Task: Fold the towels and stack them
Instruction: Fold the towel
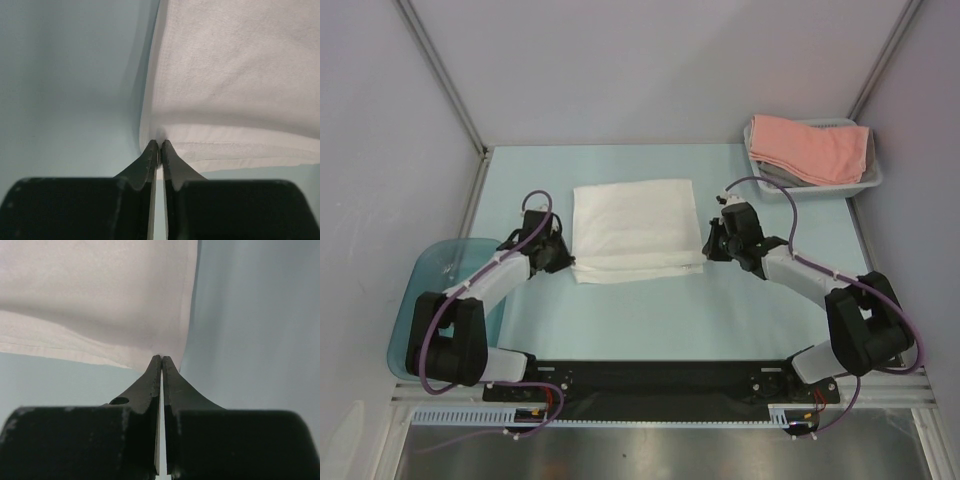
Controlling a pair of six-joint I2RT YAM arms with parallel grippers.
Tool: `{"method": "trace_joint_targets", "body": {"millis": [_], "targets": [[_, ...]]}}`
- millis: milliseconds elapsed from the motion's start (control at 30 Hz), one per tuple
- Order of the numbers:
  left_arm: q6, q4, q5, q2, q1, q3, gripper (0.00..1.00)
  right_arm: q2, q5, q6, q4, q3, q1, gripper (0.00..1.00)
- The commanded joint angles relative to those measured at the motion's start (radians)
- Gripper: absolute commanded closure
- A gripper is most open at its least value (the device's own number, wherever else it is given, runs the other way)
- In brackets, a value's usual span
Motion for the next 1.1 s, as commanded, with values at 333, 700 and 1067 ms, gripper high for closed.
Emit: {"method": "trace_joint_targets", "body": {"millis": [333, 700, 1067], "targets": [[-0.002, -0.046, -0.016, -0.178, 0.003, 0.046, 0.53, -0.11, -0.005, 0.016, -0.031, 0.033, 0.001, 0.52], [0.049, 0.004, -0.03, 0.033, 0.059, 0.279, 0.45, 0.153, -0.068, 0.0, -0.024, 0.335, -0.085, 0.48], [0.138, 0.037, 0.036, 0.552, 0.105, 0.68, 0.46, 0.616, -0.129, -0.078, -0.048, 0.818, -0.146, 0.47]]}}
